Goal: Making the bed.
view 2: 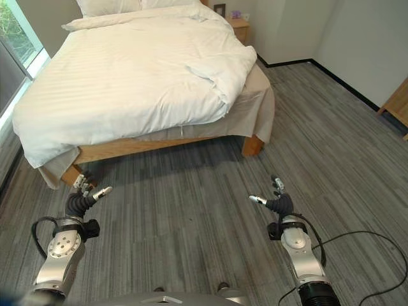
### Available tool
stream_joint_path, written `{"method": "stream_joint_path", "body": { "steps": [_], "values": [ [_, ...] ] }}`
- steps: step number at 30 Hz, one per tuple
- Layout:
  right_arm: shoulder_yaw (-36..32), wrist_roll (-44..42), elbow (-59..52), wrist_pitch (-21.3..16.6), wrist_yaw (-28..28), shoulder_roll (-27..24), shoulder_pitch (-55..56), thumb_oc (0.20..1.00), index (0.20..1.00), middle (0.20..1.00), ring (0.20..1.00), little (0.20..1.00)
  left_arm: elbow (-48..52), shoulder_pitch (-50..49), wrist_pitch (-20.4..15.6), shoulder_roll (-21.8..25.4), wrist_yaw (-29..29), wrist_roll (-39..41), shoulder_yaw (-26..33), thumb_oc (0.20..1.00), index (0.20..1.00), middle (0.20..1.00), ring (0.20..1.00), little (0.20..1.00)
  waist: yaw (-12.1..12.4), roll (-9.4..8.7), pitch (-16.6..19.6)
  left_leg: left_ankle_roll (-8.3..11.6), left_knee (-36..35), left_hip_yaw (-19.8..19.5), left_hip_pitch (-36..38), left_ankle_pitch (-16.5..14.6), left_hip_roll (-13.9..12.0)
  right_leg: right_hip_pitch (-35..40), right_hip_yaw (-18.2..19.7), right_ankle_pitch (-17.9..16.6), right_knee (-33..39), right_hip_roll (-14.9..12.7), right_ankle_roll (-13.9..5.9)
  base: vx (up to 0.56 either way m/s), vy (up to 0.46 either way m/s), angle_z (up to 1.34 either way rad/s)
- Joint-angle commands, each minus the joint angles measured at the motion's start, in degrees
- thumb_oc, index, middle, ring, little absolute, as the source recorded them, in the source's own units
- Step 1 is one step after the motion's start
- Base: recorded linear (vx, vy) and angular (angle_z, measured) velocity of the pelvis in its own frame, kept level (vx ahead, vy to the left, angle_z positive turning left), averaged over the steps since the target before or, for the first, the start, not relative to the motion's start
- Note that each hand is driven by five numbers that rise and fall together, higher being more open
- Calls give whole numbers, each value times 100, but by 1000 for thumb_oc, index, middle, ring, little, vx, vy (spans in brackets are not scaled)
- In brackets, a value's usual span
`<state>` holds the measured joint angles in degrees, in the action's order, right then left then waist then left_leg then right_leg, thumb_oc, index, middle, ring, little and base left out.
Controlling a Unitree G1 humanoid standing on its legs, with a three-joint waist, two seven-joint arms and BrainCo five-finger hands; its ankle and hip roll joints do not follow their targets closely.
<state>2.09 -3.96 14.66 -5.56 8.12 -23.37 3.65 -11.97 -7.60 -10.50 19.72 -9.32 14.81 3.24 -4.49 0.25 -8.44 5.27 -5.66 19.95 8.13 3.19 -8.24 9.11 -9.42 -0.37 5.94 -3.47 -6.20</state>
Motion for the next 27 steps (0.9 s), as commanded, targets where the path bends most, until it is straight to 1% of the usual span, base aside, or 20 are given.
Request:
{"method": "stream_joint_path", "body": {
  "steps": [1, 4, 7, 8, 9, 10, 11, 12, 13, 14, 16, 17, 18, 19, 20, 22, 24, 25, 26, 27],
  "values": [
    [-178, -128, -439, -363, -38, 87, -213, 1000, 1000, 1000, 1000, 1000, 33, 191, -254, 175, 41, 81, 186, 1000, 1000, 1000, 1000, 1000, 47, -95, 105, 358, 66, -432, -25, -213, -379, -203, -53, 62, -220, -677, -329, 8, -2, -5],
    [-169, -114, -496, -355, -63, 66, -206, 1000, 1000, 1000, 1000, 1000, -90, 124, -173, 145, 58, -17, 127, 1000, 1000, 1000, 1000, 1000, 88, -114, 69, 314, 118, -594, -108, -275, -284, -217, -31, 70, -211, -681, -343, 5, -1, -1],
    [-136, -44, -510, -326, -42, 53, -300, 1000, 1000, 1000, 1000, 1000, -166, 136, -66, 234, 118, -25, 1, 1000, 1000, 1000, 1000, 1000, 219, -123, -55, 119, 186, -723, -276, -373, -95, -759, 0, 206, -1154, -821, -439, -37, 36, 2],
    [-136, -44, -510, -326, -42, 53, -300, 1000, 1000, 1000, 1000, 1000, -166, 136, -66, 234, 118, -25, 1, 1000, 1000, 1000, 1000, 1000, 219, -123, -55, 119, 186, -723, -276, -373, -95, -759, 0, 206, -1154, -821, -439, -4, 75, -2],
    [-126, 52, -528, -302, -63, 18, -349, 1000, 1000, 1000, 1000, 1000, -118, 108, -48, 276, 110, -41, 40, 1000, 1000, 1000, 1000, 1000, 249, -129, -138, 12, 184, -691, -222, -498, 5, -1118, 23, 6, -1864, -991, -621, -40, 105, -14],
    [-84, 95, -571, -244, -113, 16, -392, 1000, 1000, 1000, 1000, 1000, -114, 117, -8, 314, 98, -25, 33, 1000, 1000, 1000, 1000, 1000, 241, -148, -219, -99, 168, -671, -213, -502, 93, -1689, 230, -462, -2707, -1062, -778, -56, 165, -28],
    [-28, 128, -574, -219, -108, 5, -438, 1000, 1000, 1000, 1000, 1000, -147, 166, 7, 348, 48, -12, -14, 1000, 1000, 1000, 1000, 1000, 162, -77, -361, -136, 140, -701, -149, -489, 44, -1987, 322, -745, -3219, -1001, -845, 138, 158, -30],
    [-50, 138, -612, -203, -82, -19, -444, 1000, 1000, 1000, 1000, 1000, -198, 201, 10, 377, -29, -14, -1, 1000, 1000, 1000, 1000, 1000, 111, -18, -445, -131, 90, -695, -53, -562, -2, -2407, 269, -582, -3502, -1025, -736, 285, 83, -14],
    [-63, 136, -657, -198, -98, -32, -423, 1000, 1000, 1000, 1000, 1000, -204, 221, 10, 373, -26, -3, -5, 1000, 1000, 1000, 1000, 1000, 71, -36, -469, -95, 69, -703, 25, -625, 23, -2544, 129, -471, -3293, -1061, -686, 600, -48, 19],
    [-83, 117, -646, -235, -70, -79, -391, 1000, 1000, 1000, 1000, 1000, -190, 287, -17, 377, -35, 29, -28, 1000, 1000, 1000, 1000, 1000, -118, -122, -535, 66, 66, -683, 232, -849, 31, -2770, -275, -343, -2418, -1091, -576, 420, -88, 28],
    [-80, 115, -644, -238, -70, -81, -392, 1000, 1000, 1000, 1000, 1000, -194, 289, -18, 376, -35, 31, -26, 1000, 1000, 1000, 1000, 1000, -168, -65, -555, 84, 66, -729, 256, -878, -39, -2662, -369, -342, -2333, -1046, -574, 305, -111, 18],
    [-93, 57, -647, -264, -69, -108, -364, 1000, 1000, 1000, 1000, 1000, -175, 409, -8, 369, 21, 18, -62, 1000, 1000, 1000, 1000, 1000, -281, -245, -549, 267, 66, -702, 458, -1099, 23, -2949, -626, -477, -1436, -1102, -562, 492, -225, 34],
    [-113, 0, -577, -292, -41, -92, -353, 1000, 1000, 1000, 1000, 1000, -213, 523, -2, 360, 51, 4, -80, 1000, 1000, 1000, 1000, 1000, -468, -182, -501, 411, 66, -759, 589, -1318, -151, -2904, -950, -878, -627, -1066, -651, 494, -224, 65],
    [-112, -1, -574, -294, -41, -97, -355, 1000, 1000, 1000, 1000, 1000, -215, 525, -3, 356, 52, 4, -79, 1000, 1000, 1000, 1000, 1000, -490, -157, -509, 417, 66, -778, 593, -1322, -181, -2855, -991, -905, -568, -1043, -650, 552, -237, 94],
    [-126, -15, -479, -278, -1, -86, -342, 1000, 1000, 1000, 1000, 1000, -224, 603, -27, 286, 55, 23, -98, 1000, 1000, 1000, 1000, 1000, -652, -192, -473, 560, 66, -800, 842, -1542, -255, -3108, -937, -1102, -398, -1192, -729, 553, -224, 101],
    [-96, -27, -459, -309, -16, -79, -294, 1000, 1000, 1000, 1000, 1000, -250, 574, -50, 253, 77, -9, -120, 1000, 1000, 1000, 1000, 1000, -730, -128, -404, 578, 66, -805, 954, -1640, -292, -3056, -887, -1156, -357, -1155, -704, 570, -226, 65],
    [-1, -55, -402, -353, -48, -116, -228, 1000, 1000, 1000, 1000, 1000, -234, 412, -56, 219, 124, 13, -162, 1000, 1000, 1000, 1000, 1000, -823, 199, -334, 790, 1031, -814, 1030, -719, -744, -2890, -782, -1082, -750, -863, -400, 638, -335, 14],
    [80, -56, -348, -322, -59, -114, -278, 1000, 1000, 1000, 1000, 1000, -206, 334, -41, 220, 153, 70, -187, 1000, 1000, 1000, 1000, 1000, -797, 204, -333, 721, 1634, -933, 773, -377, -854, -2748, -836, -975, -761, -793, -252, 330, -225, -21],
    [80, -56, -348, -322, -59, -114, -278, 1000, 1000, 1000, 1000, 1000, -206, 334, -41, 220, 153, 70, -187, 1000, 1000, 1000, 1000, 1000, -797, 204, -333, 721, 1634, -933, 773, -377, -854, -2748, -836, -975, -761, -793, -252, 252, -242, -37],
    [198, -43, -315, -320, -62, -138, -387, 1000, 1000, 1000, 1000, 1000, -165, 283, -34, 226, 152, 72, -200, 1000, 1000, 1000, 1000, 1000, -703, 164, -390, 655, 2518, -1161, 344, 148, -816, -2487, -902, -845, -707, -668, -32, 307, -270, -54]
  ]
}}
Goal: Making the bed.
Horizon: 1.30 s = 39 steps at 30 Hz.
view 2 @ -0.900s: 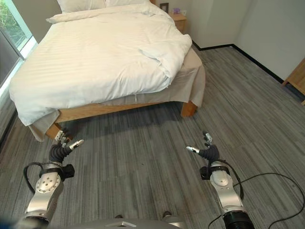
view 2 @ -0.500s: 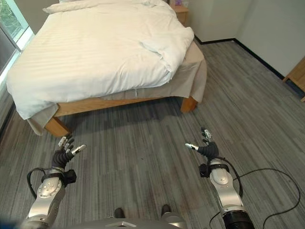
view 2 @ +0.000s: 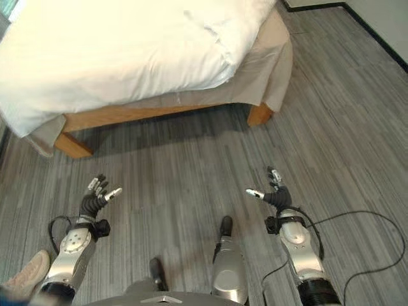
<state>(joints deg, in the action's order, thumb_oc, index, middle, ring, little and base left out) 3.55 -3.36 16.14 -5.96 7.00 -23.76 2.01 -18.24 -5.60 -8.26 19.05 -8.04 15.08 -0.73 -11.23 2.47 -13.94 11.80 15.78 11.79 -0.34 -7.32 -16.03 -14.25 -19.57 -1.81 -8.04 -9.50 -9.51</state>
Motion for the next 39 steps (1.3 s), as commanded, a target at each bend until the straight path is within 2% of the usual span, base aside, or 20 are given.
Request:
{"method": "stream_joint_path", "body": {
  "steps": [1, 2, 4, 7, 8, 10, 13, 16, 19, 21, 23, 25, 26, 28, 30, 31, 33, 36, 38, 39],
  "values": [
    [92, -80, -484, -293, 82, -163, -278, 1000, 1000, 1000, 1000, 1000, 575, 49, -286, 323, 27, 55, 190, 1000, 1000, 1000, 1000, 1000, 73, -115, 76, 0, 1101, -498, 918, 1511, 46, 122, 135, -602, 746, 37, 475, 619, -399, -56],
    [136, -51, -504, -277, 86, -236, -358, 1000, 1000, 1000, 1000, 1000, 625, 40, -334, 357, -7, 166, 198, 1000, 1000, 1000, 1000, 1000, 248, -267, 24, -62, 1712, -288, 559, 1652, -39, 533, 215, -348, 839, 101, 656, 724, -348, -48],
    [139, 48, -530, -229, 152, -347, -477, 1000, 1000, 1000, 1000, 1000, 733, 86, -334, 350, -15, 256, 159, 1000, 1000, 1000, 1000, 1000, 463, -384, -73, -136, 1922, -26, -66, 1193, -43, 1031, 358, -166, 1095, 119, 602, 608, -171, -37],
    [142, 115, -551, -215, 137, -421, -525, 1000, 1000, 1000, 1000, 1000, 844, 58, -351, 343, -39, 244, 222, 1000, 1000, 1000, 1000, 1000, 660, -383, -86, -191, 1308, 245, -641, 1054, 122, 1321, 565, 5, 1250, 127, 456, 426, 74, -71],
    [165, 140, -583, -193, 65, -446, -497, 1000, 1000, 1000, 1000, 1000, 976, -14, -354, 345, -40, 205, 304, 1000, 1000, 1000, 1000, 1000, 856, -299, -47, -215, 149, 507, -971, 1111, 222, 1657, 754, 210, 1304, 156, 326, 597, 216, -44],
    [159, 120, -563, -219, -10, -431, -413, 1000, 1000, 1000, 1000, 1000, 1125, -28, -363, 355, -33, 65, 421, 1000, 1000, 1000, 1000, 1000, 1138, -136, 19, -148, -1655, 806, -1289, 1848, 145, 2265, 920, 556, 1304, 257, 179, 820, 257, -29],
    [119, 85, -572, -203, -31, -425, -339, 1000, 1000, 1000, 1000, 1000, 1193, -37, -370, 328, -36, 68, 444, 1000, 1000, 1000, 1000, 1000, 1227, -166, 43, -140, -1976, 860, -1443, 1971, 73, 2680, 1020, 745, 1304, 225, 158, 502, 111, -77],
    [171, 95, -641, -189, -159, -345, -172, 1000, 1000, 1000, 1000, 1000, 1251, -154, -369, 318, -11, 49, 503, 1000, 1000, 1000, 1000, 1000, 1362, -179, 173, -75, -1924, 457, -1435, 2143, 63, 3149, 1256, 979, 1272, 123, 65, 607, 171, -30],
    [265, 190, -637, -185, -258, -239, -113, 1000, 1000, 1000, 1000, 1000, 1225, -259, -336, 325, -4, -9, 532, 1000, 1000, 1000, 1000, 1000, 1432, -248, 282, -102, -1948, 436, -1269, 2239, 26, 3242, 1398, 1084, 971, -39, 9, 436, 162, -57],
    [404, 376, -683, -193, -333, -133, -154, 1000, 1000, 1000, 1000, 1000, 1137, -159, -270, 470, 7, -86, 467, 1000, 1000, 1000, 1000, 1000, 1434, -492, 375, -360, -1972, 843, -771, 2007, 204, 2875, 1374, 296, -243, -473, -358, 411, 178, -59],
    [555, 464, -774, -187, -325, -161, -363, 1000, 1000, 1000, 1000, 1000, 1113, -29, -253, 618, -33, -77, 404, 1000, 1000, 1000, 1000, 1000, 1295, -558, 245, -539, -2022, 942, -405, 1736, 356, 2138, 1543, -498, -1412, -617, -491, 276, 171, -43],
    [597, 497, -817, -188, -311, -152, -467, 1000, 1000, 1000, 1000, 1000, 1103, 35, -256, 673, -65, -63, 387, 1000, 1000, 1000, 1000, 1000, 1281, -489, 191, -595, -2051, 1001, -292, 1685, 300, 1803, 1594, -637, -1837, -557, -446, 222, 135, -13],
    [650, 522, -908, -197, -274, -93, -604, 1000, 1000, 1000, 1000, 1000, 1055, 134, -246, 708, -125, -40, 342, 1000, 1000, 1000, 1000, 1000, 1199, -391, 94, -650, -2077, 1061, -82, 1513, 242, 1327, 1293, -524, -2235, -709, -354, 258, 70, 27],
    [701, 534, -1013, -225, -254, -72, -690, 1000, 1000, 1000, 1000, 1000, 1043, 182, -255, 736, -174, -5, 355, 1000, 1000, 1000, 1000, 1000, 1149, -396, 43, -584, -2078, 1132, 93, 1369, 226, 1053, 808, -260, -1792, -985, -242, 373, 32, 20],
    [758, 485, -1137, -233, -301, -86, -719, 1000, 1000, 1000, 1000, 1000, 1049, 137, -240, 707, -167, -11, 364, 1000, 1000, 1000, 1000, 1000, 946, -414, 21, -478, -2078, 961, 352, 1110, 316, 842, 575, 202, -1018, -780, -143, 374, -37, 46],
    [762, 484, -1141, -230, -301, -89, -720, 1000, 1000, 1000, 1000, 1000, 1052, 133, -239, 704, -166, -12, 370, 1000, 1000, 1000, 1000, 1000, 926, -388, 28, -472, -2078, 943, 332, 1130, 283, 875, 535, 155, -943, -741, -124, 422, -124, 40],
    [748, 420, -1113, -254, -285, -92, -745, 1000, 1000, 1000, 1000, 1000, 953, 201, -195, 624, -217, -163, 421, 1000, 1000, 1000, 1000, 1000, 741, -484, 79, -315, -2078, 777, 568, 859, 343, 691, 441, -174, 525, -431, -221, 432, -167, 54],
    [801, 470, -1107, -274, -244, -44, -804, 1000, 1000, 1000, 1000, 1000, 886, 253, -205, 582, -441, -322, 640, 1000, 1000, 1000, 1000, 1000, 750, -546, 142, -214, -2078, 834, 890, 622, 357, 542, 33, -568, 911, -482, -271, 280, -143, 53],
    [910, 521, -992, -302, -261, -2, -779, 1000, 1000, 1000, 1000, 1000, 894, 298, -279, 649, -686, -547, 813, 1000, 1000, 1000, 1000, 1000, 774, -562, 180, -177, -2078, 842, 1138, 533, 360, 657, 23, -581, 870, -488, -198, 331, -165, 35],
    [964, 525, -847, -302, -265, -58, -673, 1000, 1000, 1000, 1000, 1000, 861, 445, -332, 784, -949, -741, 969, 1000, 1000, 1000, 1000, 1000, 764, -462, 259, -118, -1994, 806, 1292, 534, 260, 832, 111, -530, 915, -398, -150, 525, -248, 3]
  ]
}}
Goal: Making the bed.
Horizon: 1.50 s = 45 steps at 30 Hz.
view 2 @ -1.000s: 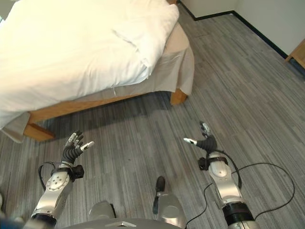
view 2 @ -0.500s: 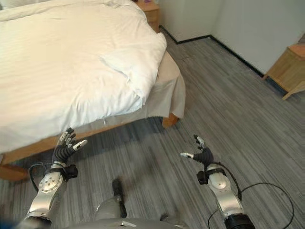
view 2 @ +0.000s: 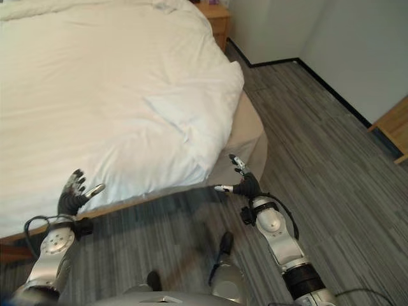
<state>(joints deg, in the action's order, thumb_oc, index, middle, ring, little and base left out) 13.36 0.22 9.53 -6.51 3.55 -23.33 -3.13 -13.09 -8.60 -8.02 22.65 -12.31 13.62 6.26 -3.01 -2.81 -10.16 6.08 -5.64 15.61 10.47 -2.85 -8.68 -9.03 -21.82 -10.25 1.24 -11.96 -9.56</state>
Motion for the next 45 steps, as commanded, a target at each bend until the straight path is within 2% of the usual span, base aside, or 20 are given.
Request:
{"method": "stream_joint_path", "body": {
  "steps": [1, 2, 3, 4, 5, 7, 8, 9, 11, 12, 13, 14, 18, 20, 23, 24, 31, 37, 43, 45],
  "values": [
    [26, 185, -12, -251, 43, -173, -52, 1000, 1000, 1000, 1000, 1000, 293, 906, -378, 592, -697, -782, 386, 1000, 1000, 1000, 1000, 1000, -95, 177, -69, 546, 426, 452, 243, 229, -575, 439, 265, 353, 6, -105, -82, 409, -199, -8],
    [72, 187, 108, -246, 32, -197, -6, 1000, 1000, 1000, 1000, 1000, 249, 1000, -380, 701, -777, -836, 412, 1000, 1000, 1000, 1000, 1000, -119, 238, -67, 587, 714, 420, 194, 276, -645, 534, 232, 411, 47, -44, -19, 296, -214, -8],
    [159, 338, 420, -185, -34, -328, 167, 1000, 1000, 1000, 1000, 1000, 263, 1320, -369, 1006, -948, -1020, 530, 1000, 1000, 1000, 1000, 1000, -152, 343, -129, 751, 1735, 283, -205, 676, -869, 857, 163, 539, 221, 84, 164, 228, -203, -7],
    [190, 426, 694, -136, -24, -399, 234, 1000, 1000, 1000, 1000, 1000, 270, 1547, -389, 1243, -1092, -1134, 599, 1000, 1000, 1000, 1000, 1000, -150, 350, -199, 787, 2277, 110, -480, 906, -945, 985, 151, 632, 251, 119, 268, 222, -171, -4],
    [217, 560, 891, -94, 0, -456, 301, 1000, 1000, 1000, 1000, 1000, 230, 1705, -375, 1378, -1213, -1228, 596, 1000, 1000, 1000, 1000, 1000, -147, 348, -245, 782, 2578, -20, -677, 1015, -955, 1068, 139, 712, 277, 136, 343, 213, -114, -10],
    [311, 953, 1481, -21, 16, -555, 465, 1000, 1000, 1000, 1000, 1000, -16, 2013, -323, 1738, -1341, -1287, 663, 1000, 1000, 1000, 1000, 1000, -166, 313, -298, 742, 2975, -64, -1020, 991, -912, 1225, 184, 844, 319, 141, 380, 303, -50, -30],
    [436, 1385, 2246, 78, -45, -609, 560, 1000, 1000, 1000, 1000, 1000, -101, 2193, -299, 2112, -1347, -1259, 720, 1000, 1000, 1000, 1000, 1000, -168, 356, -284, 604, 2522, -5, -1280, 680, -789, 1284, 336, 958, 350, 121, 265, 345, 104, -46],
    [440, 1478, 2584, 123, -69, -609, 602, 1000, 1000, 1000, 1000, 1000, -58, 2182, -301, 2260, -1333, -1309, 773, 1000, 1000, 1000, 1000, 1000, -165, 423, -270, 603, 2259, -15, -1240, 586, -738, 1296, 411, 1021, 344, 131, 205, 343, 229, -33],
    [420, 1640, 3380, 164, -33, -571, 641, 1000, 1000, 1000, 1000, 1000, 7, 2135, -261, 2535, -1396, -1531, 928, 1000, 1000, 1000, 1000, 1000, -97, 575, -209, 595, 927, -57, -1239, 745, -571, 1333, 628, 1080, 376, 119, 47, 241, 242, -47],
    [376, 1704, 3703, 179, 66, -580, 597, 1000, 1000, 1000, 1000, 1000, -20, 2239, -240, 2651, -1354, -1630, 841, 1000, 1000, 1000, 1000, 1000, -97, 634, -200, 596, 583, -130, -1156, 784, -522, 1375, 713, 1140, 366, 126, 11, 286, 225, -92],
    [184, 1496, 4347, 311, 67, -456, 738, 1000, 1000, 1000, 1000, 1000, -74, 2502, -169, 2813, -1306, -1652, 679, 1000, 1000, 1000, 1000, 1000, -270, 753, -179, 649, 330, 6, -1013, 939, -633, 1451, 725, 1195, 339, 97, -39, 168, 130, -88],
    [174, 1495, 4367, 300, 75, -443, 725, 1000, 1000, 1000, 1000, 1000, -90, 2538, -170, 2822, -1309, -1649, 654, 1000, 1000, 1000, 1000, 1000, -252, 754, -187, 645, 317, 10, -1023, 974, -640, 1437, 728, 1160, 350, 107, -31, 156, 127, -67],
    [-293, 768, 5438, 493, 103, -155, 889, 1000, 1000, 1000, 1000, 1000, -890, 3267, 5, 3106, -1095, -1625, -32, 1000, 1000, 1000, 1000, 1000, -631, 879, -92, 707, 65, 276, -776, 1064, -689, 1400, 844, 1048, 318, 103, -37, 132, 57, -16],
    [-447, 598, 5835, 601, 142, -112, 842, 1000, 1000, 1000, 1000, 1000, -1328, 3629, 93, 3195, -996, -1705, -405, 1000, 1000, 1000, 1000, 1000, -716, 902, -80, 743, 64, 364, -766, 1037, -693, 1290, 920, 983, 327, 82, -59, 63, 14, -16],
    [-631, 342, 6174, 675, 196, -44, 864, 1000, 1000, 1000, 1000, 1000, -1832, 3818, 228, 3118, -877, -1704, -643, 1000, 1000, 1000, 1000, 1000, -919, 909, -108, 748, 64, 464, -763, 1009, -697, 1092, 1098, 909, 347, 94, -93, 15, 14, -24],
    [-665, 297, 6356, 738, 197, -23, 874, 1000, 1000, 1000, 1000, 1000, -2281, 3898, 275, 2949, -773, -1597, -788, 1000, 1000, 1000, 1000, 1000, -1016, 891, -86, 749, 64, 583, -758, 985, -717, 929, 1184, 835, 347, 93, -123, 15, 0, -24],
    [-691, 178, 6255, 753, 268, 3, 758, 1000, 1000, 1000, 1000, 1000, -2745, 3679, 333, 2404, -564, -1147, -791, 1000, 1000, 1000, 1000, 1000, -1117, 922, -72, 757, 64, 753, -807, 989, -768, 650, 1398, 796, 355, 130, -149, 6, -10, -27],
    [-738, 14, 6095, 748, 261, 122, 678, 1000, 1000, 1000, 1000, 1000, -2764, 3178, 597, 2039, -432, -1679, -805, 1000, 1000, 1000, 1000, 1000, -1118, 928, -105, 753, 64, 805, -777, 996, -801, 641, 1463, 820, 361, 160, -131, 15, -15, -10],
    [-516, -114, 6023, 671, 322, 157, 405, 1000, 1000, 1000, 1000, 1000, -5175, 3735, 801, 1711, -371, -2130, -1480, 1000, 1000, 1000, 1000, 1000, -1365, 886, -176, 787, 64, 947, -980, 981, -861, 159, 1678, 693, 319, 224, -165, -26, -16, -10],
    [-493, -138, 6034, 660, 327, 153, 384, 1000, 1000, 1000, 1000, 1000, -5459, 3854, 836, 1737, -369, -2293, -1617, 1000, 1000, 1000, 1000, 1000, -1397, 879, -166, 795, 64, 991, -1076, 1012, -894, 17, 1738, 632, 323, 263, -159, -43, -21, -11]
  ]
}}
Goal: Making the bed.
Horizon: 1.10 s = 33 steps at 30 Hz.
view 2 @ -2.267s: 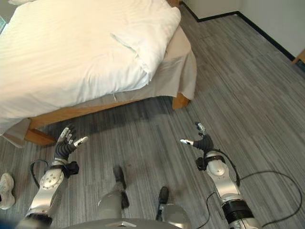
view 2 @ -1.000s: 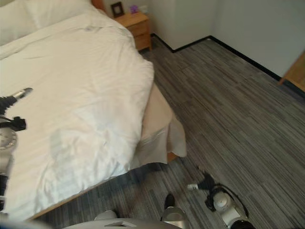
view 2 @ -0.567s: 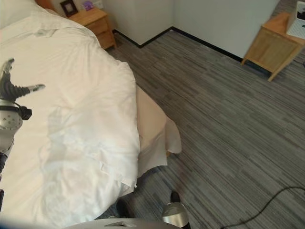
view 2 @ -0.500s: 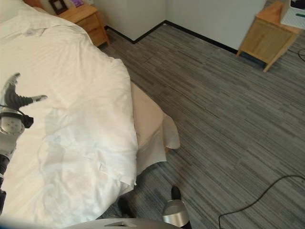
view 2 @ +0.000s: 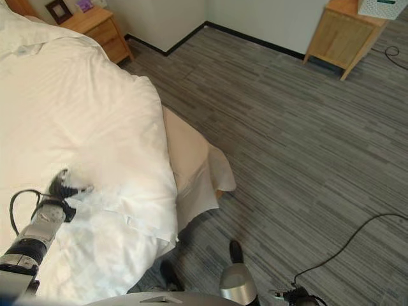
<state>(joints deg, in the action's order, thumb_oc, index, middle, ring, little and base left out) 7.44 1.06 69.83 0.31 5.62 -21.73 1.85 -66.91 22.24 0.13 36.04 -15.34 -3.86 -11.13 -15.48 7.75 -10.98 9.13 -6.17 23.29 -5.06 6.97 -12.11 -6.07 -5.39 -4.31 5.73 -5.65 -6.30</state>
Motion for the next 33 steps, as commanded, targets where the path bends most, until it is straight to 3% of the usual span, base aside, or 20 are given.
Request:
{"method": "stream_joint_path", "body": {
  "steps": [1, 10, 12, 13, 21, 26, 29, 31, 33],
  "values": [
    [106, -244, 11, -43, 135, -9, -108, 1000, 1000, 1000, 1000, 1000, -219, 818, 28, 393, -58, -582, 74, 1000, 1000, 1000, 1000, 1000, -163, -188, -84, 496, 117, 255, 449, 15, -557, -352, 130, 43, -140, -351, -496, -49, -39, -28],
    [98, -468, 89, -178, 123, -96, 85, 1000, 1000, 1000, 1000, 1000, -228, 1509, -28, 1110, -275, -802, -228, 1000, 1000, 1000, 1000, 1000, -140, -241, -209, 572, 117, 325, -48, 250, -757, -896, 127, -102, -148, -208, -537, -48, -53, -12],
    [122, -508, 160, -164, 107, -18, 140, 1000, 1000, 1000, 1000, 1000, 93, 1677, -24, 1273, -371, -826, -283, 517, 517, 517, 517, 517, -100, -237, -239, 578, 117, 284, -96, 284, -772, -908, 92, -101, -142, -205, -536, -6, -63, 5],
    [128, -552, 234, -131, 86, 13, 144, 1000, 1000, 1000, 1000, 1000, 519, 1773, 5, 1358, -437, -861, -305, 200, 200, 200, 200, 200, -64, -230, -273, 586, 117, 256, -93, 310, -789, -865, 50, -77, -138, -218, -534, -2, -37, 6],
    [86, -486, 168, -30, 2, 36, 44, 1000, 1000, 1000, 1000, 1000, 2393, 1374, -89, 789, -443, -475, 73, 200, 200, 200, 200, 200, -12, -172, -319, 587, 117, 228, 147, 431, -832, -512, 20, 108, -100, -153, -451, 22, -33, 11],
    [146, -368, 86, -17, -50, 5, 74, 1000, 1000, 1000, 1000, 1000, 3538, 1515, -341, 340, -463, -386, -88, 200, 200, 200, 200, 200, -86, -175, -276, 587, 117, 264, 397, 434, -837, -251, 65, 205, -81, -120, -408, 39, -17, -3],
    [143, -265, 80, -21, -56, -70, 133, 1000, 1000, 1000, 1000, 1000, 4032, 1895, -661, -212, -412, -137, -489, 200, 200, 200, 200, 200, -322, -150, -208, 587, 117, 399, 689, 435, -821, -95, 210, 227, -73, -54, -359, 56, -5, -10],
    [132, -229, 89, -20, -52, -76, 158, 1000, 1000, 1000, 1000, 1000, 4186, 1905, -691, -363, -398, -84, -567, 200, 200, 200, 200, 200, -384, -139, -188, 587, 117, 446, 761, 430, -814, -66, 266, 226, -73, -49, -364, 47, 2, -32],
    [90, -131, 162, 23, -6, -59, 169, 1000, 1000, 1000, 1000, 1000, 4577, 2077, -683, -803, -264, -216, -960, 200, 200, 200, 200, 200, -589, -63, -131, 587, 117, 627, 946, 367, -764, -46, 397, 242, -78, -59, -414, 52, 8, -42]
  ]
}}
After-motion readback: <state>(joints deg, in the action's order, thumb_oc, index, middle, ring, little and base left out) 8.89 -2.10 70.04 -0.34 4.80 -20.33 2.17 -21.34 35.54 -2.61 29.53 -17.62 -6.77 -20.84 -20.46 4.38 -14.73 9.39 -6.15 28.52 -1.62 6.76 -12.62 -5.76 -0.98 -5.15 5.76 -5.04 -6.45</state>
